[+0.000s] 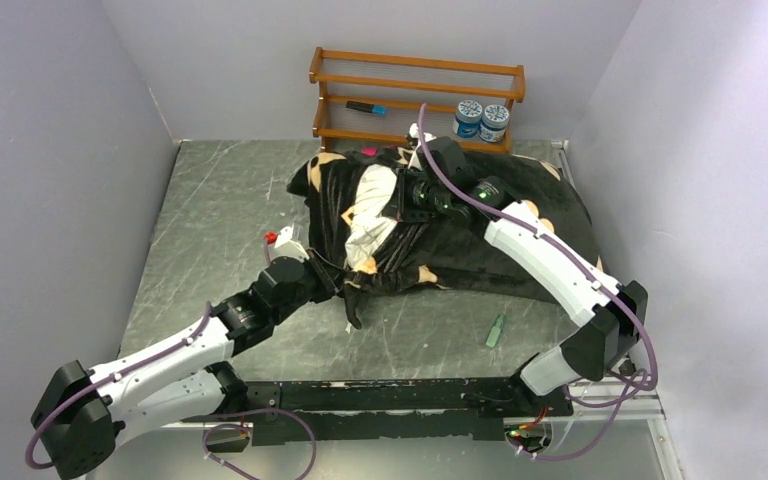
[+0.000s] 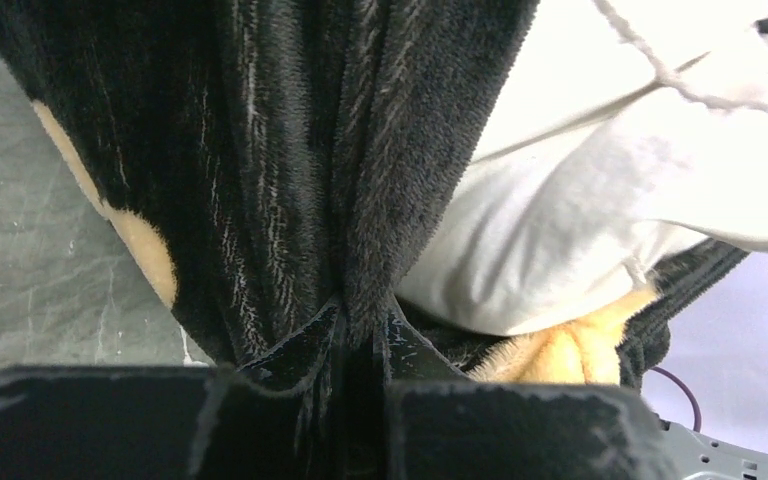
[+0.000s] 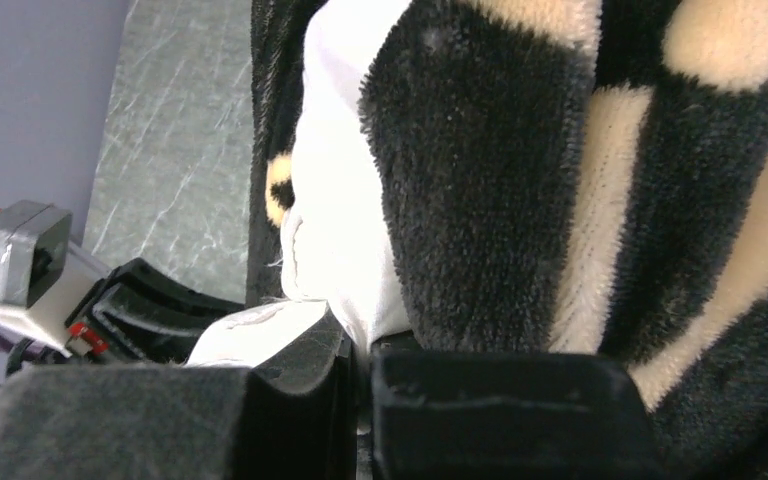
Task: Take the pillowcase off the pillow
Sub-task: Remove the pillow from the pillowcase.
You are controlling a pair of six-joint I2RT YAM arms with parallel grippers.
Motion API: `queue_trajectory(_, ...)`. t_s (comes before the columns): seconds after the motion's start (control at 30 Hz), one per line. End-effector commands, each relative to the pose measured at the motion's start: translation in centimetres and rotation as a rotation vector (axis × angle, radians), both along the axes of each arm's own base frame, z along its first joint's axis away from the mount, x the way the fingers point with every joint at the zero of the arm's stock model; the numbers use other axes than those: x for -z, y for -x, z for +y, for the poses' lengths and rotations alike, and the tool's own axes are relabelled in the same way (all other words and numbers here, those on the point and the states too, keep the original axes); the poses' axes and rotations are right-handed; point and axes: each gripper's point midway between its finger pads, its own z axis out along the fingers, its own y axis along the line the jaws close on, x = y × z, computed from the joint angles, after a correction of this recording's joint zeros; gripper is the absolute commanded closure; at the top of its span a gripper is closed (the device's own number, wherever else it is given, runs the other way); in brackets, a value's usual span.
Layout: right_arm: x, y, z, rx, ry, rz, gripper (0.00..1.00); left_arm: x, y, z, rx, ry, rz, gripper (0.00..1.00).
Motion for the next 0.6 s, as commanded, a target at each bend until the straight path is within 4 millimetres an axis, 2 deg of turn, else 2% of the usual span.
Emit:
queue_trajectory(0.0, -18.8, -5.7, -6.7, 0.307, -0.292, -0.561, 1.0, 12.6, 6.9, 6.6, 0.031, -0.407, 0.358, 0.87)
queue_trajectory(0.13, -20.0, -3.6, -6.2, 0.21, -0.316, -0.59, 1.0, 13.4, 6.9, 6.5, 0.004, -0.382, 0.379, 0.88)
queue_trajectory(0.27, -21.0, -1.7, -6.9, 0.176, -0.307, -0.615, 1.0, 14.3, 6.6, 7.3, -0.055, -0.397, 0.392, 0.88)
queue_trajectory(0.33, -21.5, -0.5, -6.3, 0.103, -0.315, -0.632, 1.0, 14.4, 6.3, 7.3, -0.082, -0.377, 0.388, 0.88)
queue_trajectory(0.4, -21.6, 0.7, -5.3, 0.007, -0.328, -0.632, 1.0, 13.5, 5.6, 6.4, -0.077, -0.332, 0.351, 0.87)
queue_trajectory(0.47, -20.7, 1.8, -4.2, -0.08, -0.337, -0.607, 1.0, 11.9, 4.4, 4.8, -0.048, -0.283, 0.295, 0.87)
queue_trajectory(0.57, -17.6, 2.9, -2.6, -0.178, -0.358, -0.523, 1.0, 8.8, 2.5, 2.1, 0.005, -0.223, 0.212, 0.87)
